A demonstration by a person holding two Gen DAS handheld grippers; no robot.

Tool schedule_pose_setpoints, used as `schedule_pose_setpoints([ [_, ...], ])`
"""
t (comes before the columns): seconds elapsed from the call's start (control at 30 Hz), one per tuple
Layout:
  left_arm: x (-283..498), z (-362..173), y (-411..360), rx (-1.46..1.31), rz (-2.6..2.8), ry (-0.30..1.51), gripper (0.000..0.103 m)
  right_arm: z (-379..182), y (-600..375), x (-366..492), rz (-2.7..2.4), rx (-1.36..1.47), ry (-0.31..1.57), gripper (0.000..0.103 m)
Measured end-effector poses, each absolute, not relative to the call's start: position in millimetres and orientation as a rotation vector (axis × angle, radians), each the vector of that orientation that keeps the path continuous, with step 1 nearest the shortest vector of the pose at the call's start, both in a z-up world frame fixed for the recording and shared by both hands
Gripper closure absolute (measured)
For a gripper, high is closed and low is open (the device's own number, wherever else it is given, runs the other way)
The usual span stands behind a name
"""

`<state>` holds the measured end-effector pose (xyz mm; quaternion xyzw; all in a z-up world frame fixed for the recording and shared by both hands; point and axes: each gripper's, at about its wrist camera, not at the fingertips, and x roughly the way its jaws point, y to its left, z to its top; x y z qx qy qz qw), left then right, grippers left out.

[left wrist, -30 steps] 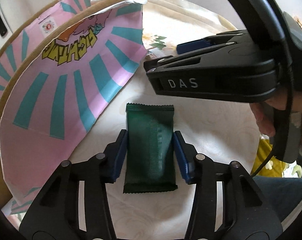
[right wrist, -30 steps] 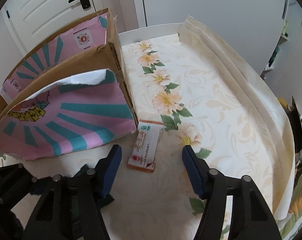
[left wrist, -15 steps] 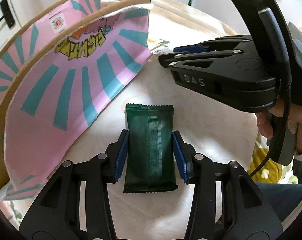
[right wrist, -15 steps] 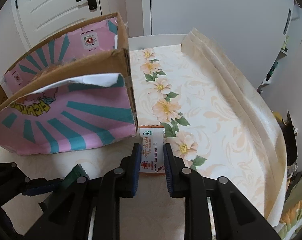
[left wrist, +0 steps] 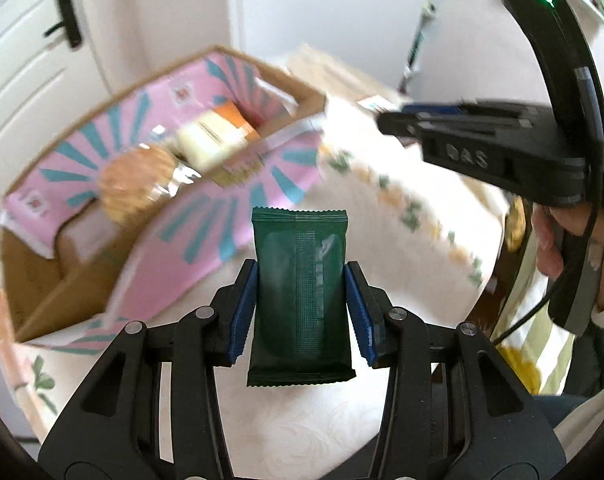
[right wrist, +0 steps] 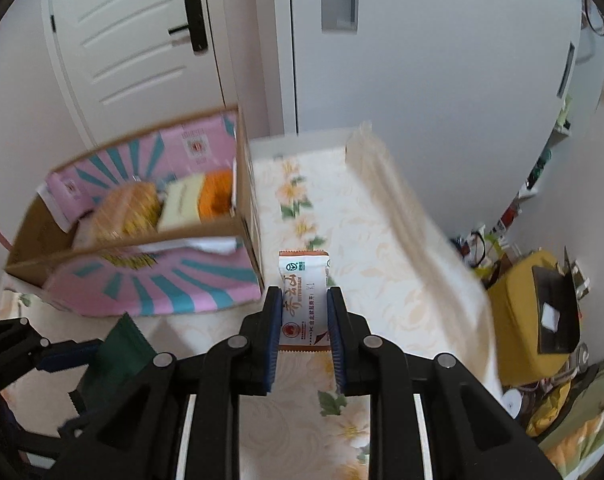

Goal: Organize snacks
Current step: 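Release the dark green packet into the box with the left tool while the right tool drops the white packet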

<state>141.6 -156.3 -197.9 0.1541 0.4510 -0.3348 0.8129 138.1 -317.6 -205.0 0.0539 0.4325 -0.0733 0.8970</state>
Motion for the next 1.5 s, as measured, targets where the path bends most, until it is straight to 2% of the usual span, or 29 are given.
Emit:
schedule_pose_setpoints([
  [0.1,147,-164,-145,0.267,-0.64,0.916,0.063,-183,-321,139,-0.121,0.1,0.859,0.082],
  [0.4,209,-125,-111,0.137,-0.436,0.867,0.063,-145,-310,171,0.018,0.074,0.816,0.082],
  [0.9,288,-165,-53,-0.03,-0.192,1.007,0.062,-143,-268,230,0.173,0.026,0.826,0.082],
  [0.93,291,-168,-51,-0.034,-0.185,1.02,0.057,-145,-266,234,0.179,0.025,0.833,0.082],
  [0.97,295,-173,-49,-0.035,-0.174,1.038,0.037,-146,-264,236,0.182,0.026,0.837,0.082],
  [1.0,297,-176,-48,-0.034,-0.163,1.046,0.009,-148,-263,237,0.185,0.027,0.84,0.082],
  [1.03,298,-177,-47,-0.036,-0.162,1.043,0.0,-150,-262,239,0.188,0.028,0.843,0.082],
  [1.5,271,-160,-28,-0.039,-0.146,0.996,0.0,-155,-239,265,0.308,0.043,0.911,0.082],
])
